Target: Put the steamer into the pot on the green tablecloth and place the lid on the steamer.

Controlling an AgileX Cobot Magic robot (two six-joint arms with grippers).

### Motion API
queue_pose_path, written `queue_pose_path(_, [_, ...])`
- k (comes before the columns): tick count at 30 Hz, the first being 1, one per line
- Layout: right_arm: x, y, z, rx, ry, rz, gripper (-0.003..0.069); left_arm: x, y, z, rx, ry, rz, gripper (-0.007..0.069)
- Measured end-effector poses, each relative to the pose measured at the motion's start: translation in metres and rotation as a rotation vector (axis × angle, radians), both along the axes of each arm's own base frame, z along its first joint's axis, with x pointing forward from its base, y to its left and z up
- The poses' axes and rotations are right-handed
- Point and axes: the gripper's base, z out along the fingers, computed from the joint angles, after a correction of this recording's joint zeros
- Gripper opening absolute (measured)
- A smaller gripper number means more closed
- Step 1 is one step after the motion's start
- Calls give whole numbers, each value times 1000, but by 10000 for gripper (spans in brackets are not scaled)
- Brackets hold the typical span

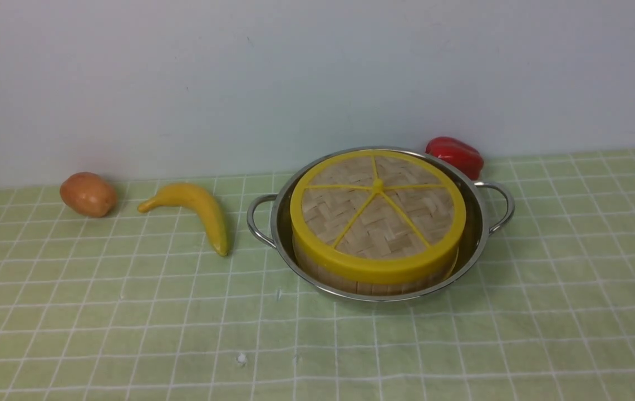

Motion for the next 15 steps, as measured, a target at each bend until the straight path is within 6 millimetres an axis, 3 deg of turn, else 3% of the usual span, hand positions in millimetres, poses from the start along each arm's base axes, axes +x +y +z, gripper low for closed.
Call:
queue_pose_path(2, [-2,0,-27,6,28,-2,71,0,0,0,0,0,0,243])
queue_pose_path(4, [-2,0,-39,17,64,-3,80,0,0,0,0,0,0,243])
queue_pose_path(15, [-1,0,-44,30,80,-5,117,0,0,0,0,1,0,243])
